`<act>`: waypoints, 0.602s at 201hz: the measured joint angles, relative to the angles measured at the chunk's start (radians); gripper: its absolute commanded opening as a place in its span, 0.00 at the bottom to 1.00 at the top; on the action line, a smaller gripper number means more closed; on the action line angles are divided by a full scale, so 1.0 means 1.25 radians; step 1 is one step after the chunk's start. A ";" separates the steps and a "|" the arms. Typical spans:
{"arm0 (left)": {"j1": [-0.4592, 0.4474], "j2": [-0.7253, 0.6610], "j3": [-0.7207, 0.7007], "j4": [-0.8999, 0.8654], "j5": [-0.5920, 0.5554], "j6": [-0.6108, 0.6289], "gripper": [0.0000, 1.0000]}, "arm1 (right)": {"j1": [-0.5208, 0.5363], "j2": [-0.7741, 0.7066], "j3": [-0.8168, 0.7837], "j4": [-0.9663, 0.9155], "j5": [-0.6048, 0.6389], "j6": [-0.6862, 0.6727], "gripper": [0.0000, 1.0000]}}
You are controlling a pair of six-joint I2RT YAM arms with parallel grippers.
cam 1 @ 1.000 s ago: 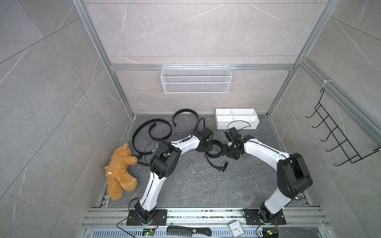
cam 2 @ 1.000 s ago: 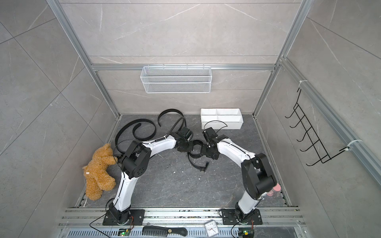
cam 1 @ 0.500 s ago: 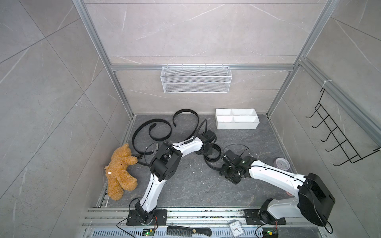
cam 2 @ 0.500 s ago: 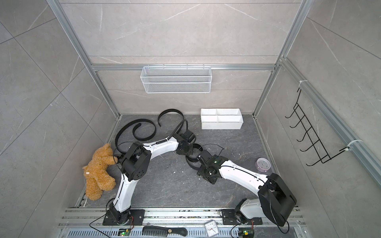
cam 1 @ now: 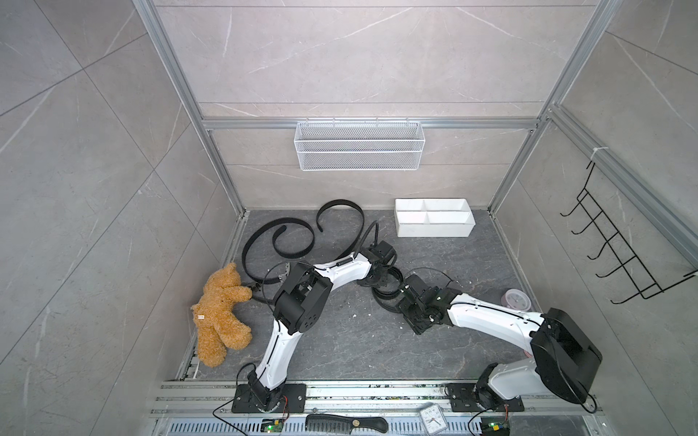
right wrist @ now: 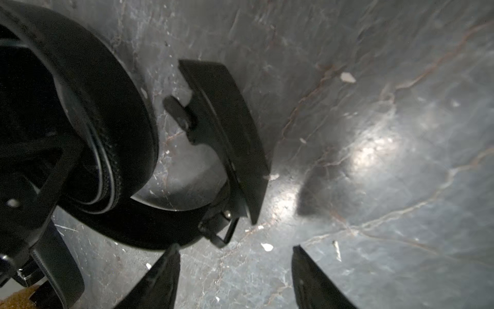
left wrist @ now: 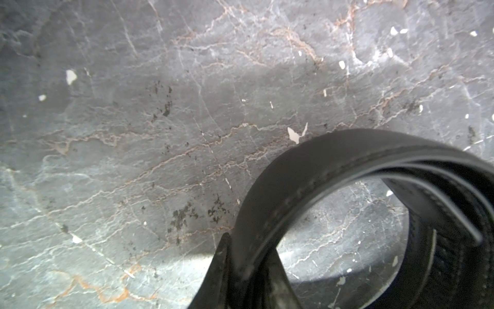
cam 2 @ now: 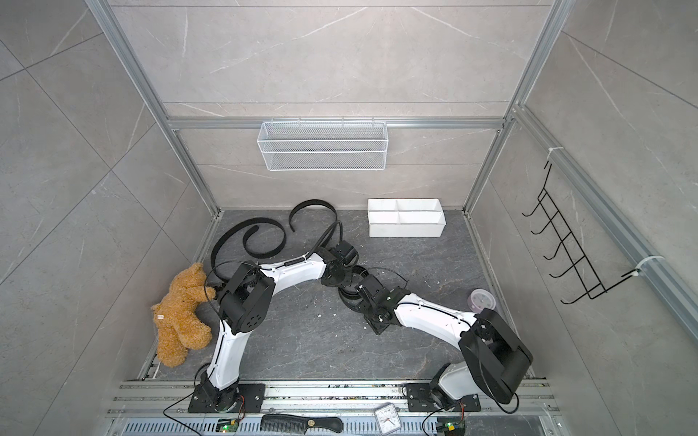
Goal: Place the belts into the storage roll
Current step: Roll the belt at the center of the board.
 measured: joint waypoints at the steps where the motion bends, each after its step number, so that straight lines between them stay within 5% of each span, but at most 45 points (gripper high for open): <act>1: 0.000 0.000 0.000 0.000 0.000 -0.001 0.01 | 0.000 0.001 0.000 0.002 0.000 0.002 0.66; 55: -0.002 -0.014 -0.022 0.003 0.001 -0.013 0.01 | 0.000 0.073 0.002 0.078 0.014 0.048 0.59; 94: -0.005 -0.021 -0.034 0.009 0.000 -0.011 0.04 | -0.003 0.112 0.012 0.131 0.009 0.061 0.23; 121: -0.007 -0.023 -0.037 0.002 0.007 0.012 0.08 | -0.037 0.106 -0.006 0.156 -0.005 0.027 0.09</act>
